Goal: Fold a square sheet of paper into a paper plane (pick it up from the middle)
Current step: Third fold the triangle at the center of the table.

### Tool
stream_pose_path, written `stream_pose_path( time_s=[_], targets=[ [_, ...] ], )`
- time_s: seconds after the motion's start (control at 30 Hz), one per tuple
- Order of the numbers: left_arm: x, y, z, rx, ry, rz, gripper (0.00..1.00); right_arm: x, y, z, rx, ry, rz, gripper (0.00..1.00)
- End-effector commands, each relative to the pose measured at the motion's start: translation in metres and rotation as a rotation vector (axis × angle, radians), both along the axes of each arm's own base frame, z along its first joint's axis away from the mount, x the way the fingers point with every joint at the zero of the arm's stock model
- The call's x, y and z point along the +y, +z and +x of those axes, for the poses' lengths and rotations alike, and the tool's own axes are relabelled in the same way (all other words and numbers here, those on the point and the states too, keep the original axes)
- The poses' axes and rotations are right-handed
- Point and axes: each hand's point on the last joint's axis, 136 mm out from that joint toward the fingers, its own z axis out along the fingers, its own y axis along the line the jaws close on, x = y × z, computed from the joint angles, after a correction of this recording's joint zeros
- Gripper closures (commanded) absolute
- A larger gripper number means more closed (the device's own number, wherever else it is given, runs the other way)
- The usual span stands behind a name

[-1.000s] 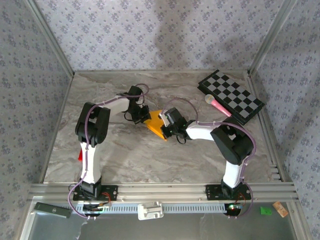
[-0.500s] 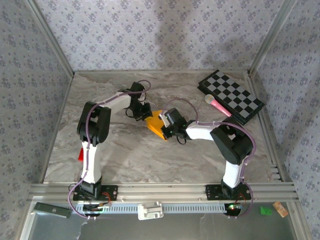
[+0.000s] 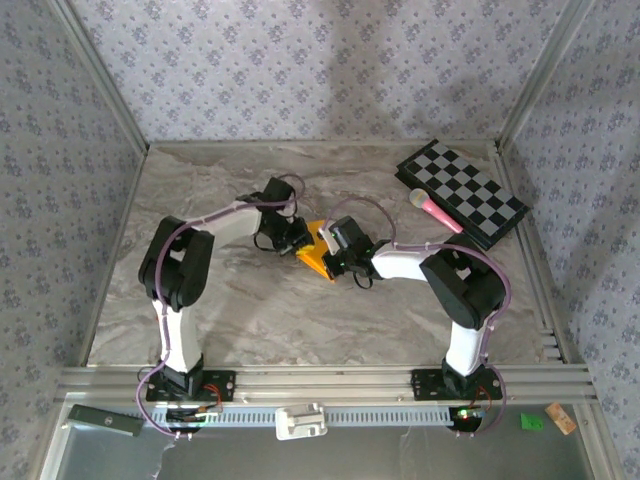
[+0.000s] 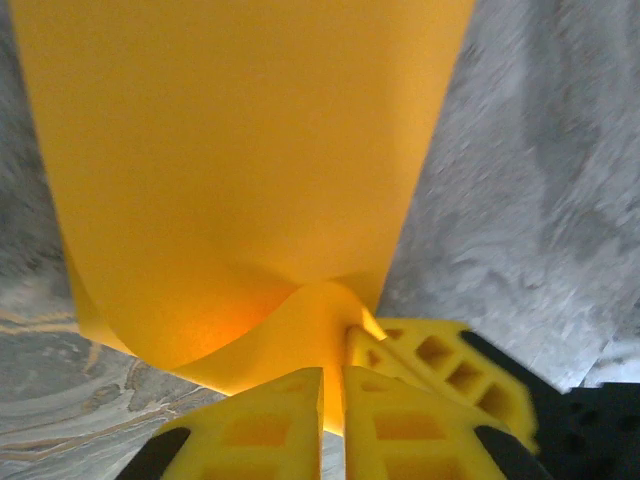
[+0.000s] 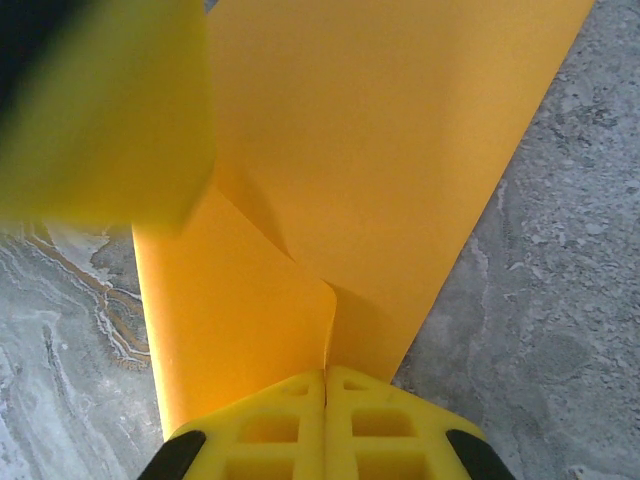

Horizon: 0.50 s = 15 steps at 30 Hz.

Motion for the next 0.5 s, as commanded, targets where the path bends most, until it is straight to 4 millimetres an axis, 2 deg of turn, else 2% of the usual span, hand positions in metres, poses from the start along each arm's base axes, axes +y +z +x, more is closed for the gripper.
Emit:
stream_pose_path(
  time_s=[0.0,0.47],
  targets=[
    [-0.009,0.005,-0.002,0.008,0.021,-0.062,0.89,-0.005,-0.011,0.0,0.034,-0.021,-0.026,1.0],
    [-0.005,-0.025,-0.013,0.041,0.0,-0.013,0.92,-0.007,-0.011,0.0,0.034,-0.022,-0.032,1.0]
  ],
)
